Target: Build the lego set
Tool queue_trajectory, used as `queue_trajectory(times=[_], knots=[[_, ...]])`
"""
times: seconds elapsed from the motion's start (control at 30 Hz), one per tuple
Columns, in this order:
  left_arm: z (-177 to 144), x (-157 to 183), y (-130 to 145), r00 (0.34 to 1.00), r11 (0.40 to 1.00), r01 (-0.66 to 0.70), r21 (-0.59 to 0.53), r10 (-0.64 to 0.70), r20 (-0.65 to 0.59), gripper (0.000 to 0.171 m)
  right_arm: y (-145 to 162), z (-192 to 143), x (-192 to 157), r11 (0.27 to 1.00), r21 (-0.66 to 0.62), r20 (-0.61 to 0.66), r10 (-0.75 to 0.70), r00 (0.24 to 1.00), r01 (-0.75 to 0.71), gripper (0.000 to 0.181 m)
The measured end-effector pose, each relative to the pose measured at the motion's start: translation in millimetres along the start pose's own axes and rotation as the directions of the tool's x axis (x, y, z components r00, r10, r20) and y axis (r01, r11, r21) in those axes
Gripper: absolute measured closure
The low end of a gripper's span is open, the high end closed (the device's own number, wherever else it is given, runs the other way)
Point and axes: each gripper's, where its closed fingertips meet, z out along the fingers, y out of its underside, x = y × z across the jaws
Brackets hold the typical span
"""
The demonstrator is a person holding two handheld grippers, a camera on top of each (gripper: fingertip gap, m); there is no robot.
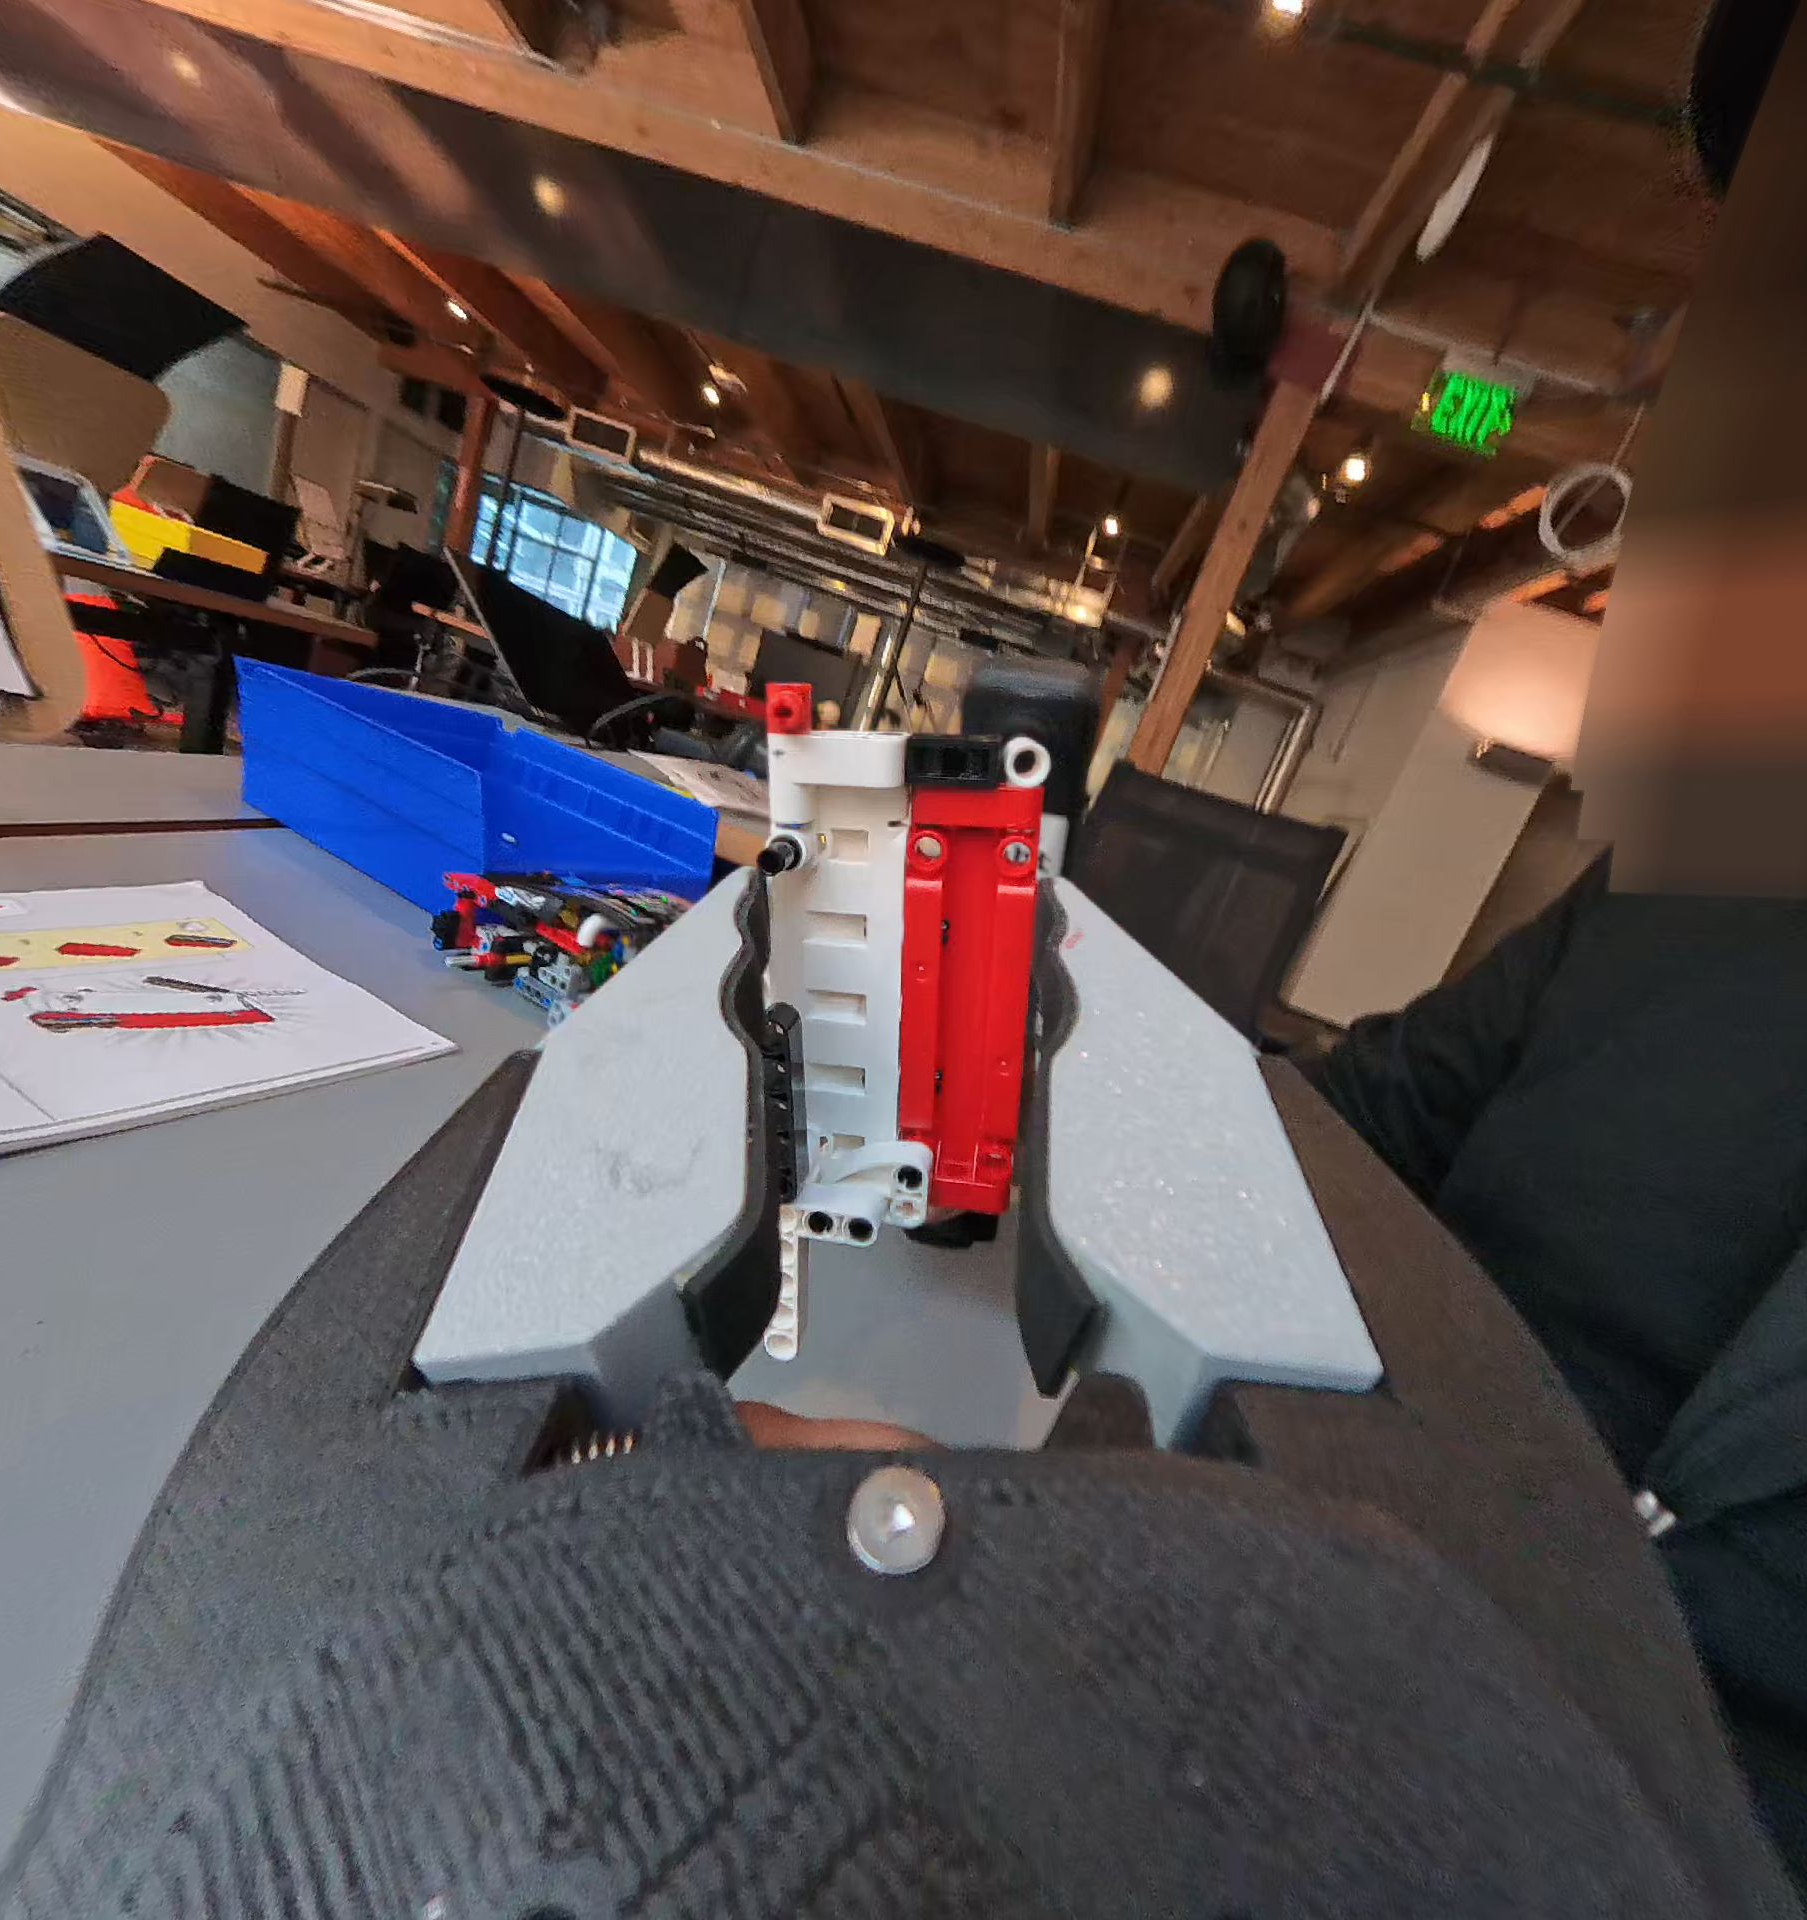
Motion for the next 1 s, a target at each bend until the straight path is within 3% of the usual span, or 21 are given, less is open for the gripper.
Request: queue_trajectory(times=[0.1, 0.17, 0.33, 0.47, 0.57, 0.73, 0.83, 0.93, 1.0], knots=[[5.5, 11.7, 13.8, 0.995, 0.993, -0.100, -0.061, 0.099, -0.030, 0.123, -4.1, 4.0, -6.7, 0.999, 0.023, 0.069, 0.037, 0.997, -0.039, 0.129], [5.8, 11.6, 15.7, 0.993, 0.992, -0.113, -0.061, 0.112, -0.026, 0.123, -2.0, 4.7, -3.9, 0.999, 0.011, 0.070, 0.043, 0.997, -0.043, 0.129], [-2.1, 0.2, 18.7, 0.997, 0.994, -0.077, -0.073, 0.077, -0.008, 0.123, 4.1, 3.7, 7.9, 0.999, -0.018, 0.011, 0.042, 0.999, -0.041, 0.131], [-13.1, -12.3, 27.4, 0.998, 0.985, -0.035, -0.170, 0.043, 0.044, 0.122, 11.2, -3.7, 26.2, 0.988, -0.151, -0.092, -0.055, 0.994, 0.041, 0.132], [-36.3, -26.9, 32.6, 0.989, 0.956, -0.009, -0.294, 0.052, 0.140, 0.108, 27.7, -19.1, 56.7, 0.917, -0.382, -0.199, -0.204, 0.959, 0.115, 0.132], [-82.4, -46.7, 49.1, 0.940, 0.874, -0.042, -0.484, 0.199, 0.278, 0.103, 79.5, -26.0, 81.7, 0.699, -0.709, -0.139, -0.264, 0.954, 0.090, 0.141], [-92.9, -50.2, 63.1, 0.915, 0.819, -0.091, -0.567, 0.294, 0.278, 0.104, 92.6, -15.0, 93.6, 0.629, -0.768, -0.118, -0.322, 0.939, 0.119, 0.145], [-96.0, -48.9, 73.9, 0.908, 0.771, -0.106, -0.628, 0.332, 0.254, 0.098, 96.9, -3.6, 80.3, 0.620, -0.777, -0.068, -0.250, 0.966, 0.106, 0.127], [-98.6, -51.0, 75.3, 0.904, 0.763, -0.094, -0.640, 0.335, 0.267, 0.098, 92.1, 4.2, 64.8, 0.645, -0.756, -0.031, -0.201, 0.979, 0.108, 0.127]])
